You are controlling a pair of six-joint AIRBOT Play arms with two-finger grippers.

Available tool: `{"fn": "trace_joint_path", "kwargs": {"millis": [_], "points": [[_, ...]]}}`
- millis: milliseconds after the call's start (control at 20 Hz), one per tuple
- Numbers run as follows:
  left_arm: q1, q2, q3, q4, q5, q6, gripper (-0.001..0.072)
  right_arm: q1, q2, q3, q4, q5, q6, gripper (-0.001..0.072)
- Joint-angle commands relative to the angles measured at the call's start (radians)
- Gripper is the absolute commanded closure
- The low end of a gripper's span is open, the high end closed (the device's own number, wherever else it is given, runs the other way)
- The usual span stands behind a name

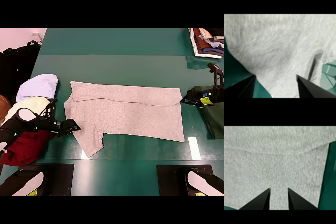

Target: Fold the shirts.

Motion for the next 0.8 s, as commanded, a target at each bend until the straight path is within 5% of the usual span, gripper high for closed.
{"fn": "trace_joint_path", "kwargs": {"millis": [0,400,500,600,750], "points": [[0.0,0.004,-0.008,-0.055,0.022,0.017,0.0104,0.0,0.002,-0.001,0.005,-0.001,0.0,0.0449],[0.0,-0.005,-0.008,-0.061,0.022,0.015,0.0107,0.0,0.002,-0.001,0.005,-0.002,0.0,0.045],[0.0,-0.005,-0.008,-0.063,0.026,0.045,0.0596,0.0,0.002,-0.001,0.005,-0.002,0.0,0.045],[0.0,-0.005,-0.008,-0.063,0.035,0.047,0.0584,0.0,0.002,-0.001,0.004,-0.001,0.0,0.045],[0.0,-0.005,-0.006,-0.06,0.022,0.052,0.0685,-0.002,0.002,-0.002,-0.014,0.031,0.0,0.045]]}}
